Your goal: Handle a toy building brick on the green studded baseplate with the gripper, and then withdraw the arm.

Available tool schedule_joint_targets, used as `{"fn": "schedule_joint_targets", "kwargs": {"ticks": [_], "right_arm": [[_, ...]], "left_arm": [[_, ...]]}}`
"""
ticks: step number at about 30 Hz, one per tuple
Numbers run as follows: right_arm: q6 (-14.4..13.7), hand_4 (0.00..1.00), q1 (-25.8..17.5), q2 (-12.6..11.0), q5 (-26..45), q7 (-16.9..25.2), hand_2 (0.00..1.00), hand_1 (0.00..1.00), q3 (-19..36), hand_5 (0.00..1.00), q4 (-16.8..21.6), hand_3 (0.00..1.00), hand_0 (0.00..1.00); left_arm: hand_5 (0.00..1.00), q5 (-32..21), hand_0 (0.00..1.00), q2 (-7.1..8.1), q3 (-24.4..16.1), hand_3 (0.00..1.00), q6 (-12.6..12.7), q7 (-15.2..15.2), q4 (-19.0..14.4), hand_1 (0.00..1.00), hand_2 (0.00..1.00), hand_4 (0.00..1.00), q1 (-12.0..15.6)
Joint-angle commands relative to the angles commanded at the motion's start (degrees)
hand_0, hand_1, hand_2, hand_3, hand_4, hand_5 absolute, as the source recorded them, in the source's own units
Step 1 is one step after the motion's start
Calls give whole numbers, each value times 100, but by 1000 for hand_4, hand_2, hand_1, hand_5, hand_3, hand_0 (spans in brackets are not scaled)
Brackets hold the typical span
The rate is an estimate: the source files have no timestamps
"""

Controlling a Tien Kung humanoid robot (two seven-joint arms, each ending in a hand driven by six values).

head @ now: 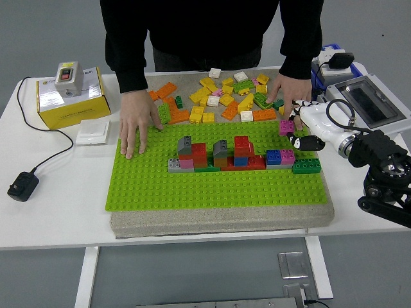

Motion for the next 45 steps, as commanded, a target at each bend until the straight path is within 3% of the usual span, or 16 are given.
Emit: {"fn": "schedule_joint_targets", "kwargs": {"ticks": [17, 45], "right_arm": [[4, 514, -147, -2, -17, -88, 998, 998, -24, 409, 459, 580, 781], [17, 553, -246, 70, 99, -13, 998, 998, -100, 438, 430, 572, 787]], "left_arm": [[608, 25, 690, -20, -22, 737, 5, 6, 0, 591, 637, 388, 26], [607, 90, 690, -10, -97, 726, 29, 34, 0, 592, 634, 383, 37]]}}
